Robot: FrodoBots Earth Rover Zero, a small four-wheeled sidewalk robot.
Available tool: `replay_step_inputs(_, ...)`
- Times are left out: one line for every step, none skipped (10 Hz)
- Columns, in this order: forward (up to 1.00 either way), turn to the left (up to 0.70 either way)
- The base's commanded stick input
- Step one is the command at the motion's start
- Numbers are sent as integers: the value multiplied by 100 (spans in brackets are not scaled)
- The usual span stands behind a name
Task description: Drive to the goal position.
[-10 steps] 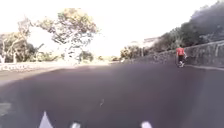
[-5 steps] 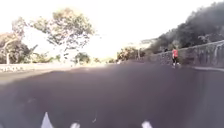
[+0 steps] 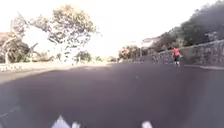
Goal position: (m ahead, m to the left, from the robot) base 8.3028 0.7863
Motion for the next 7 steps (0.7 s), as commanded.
replay_step_inputs(85,0)
replay_step_inputs(85,0)
replay_step_inputs(85,0)
replay_step_inputs(85,0)
replay_step_inputs(85,0)
replay_step_inputs(85,0)
replay_step_inputs(85,0)
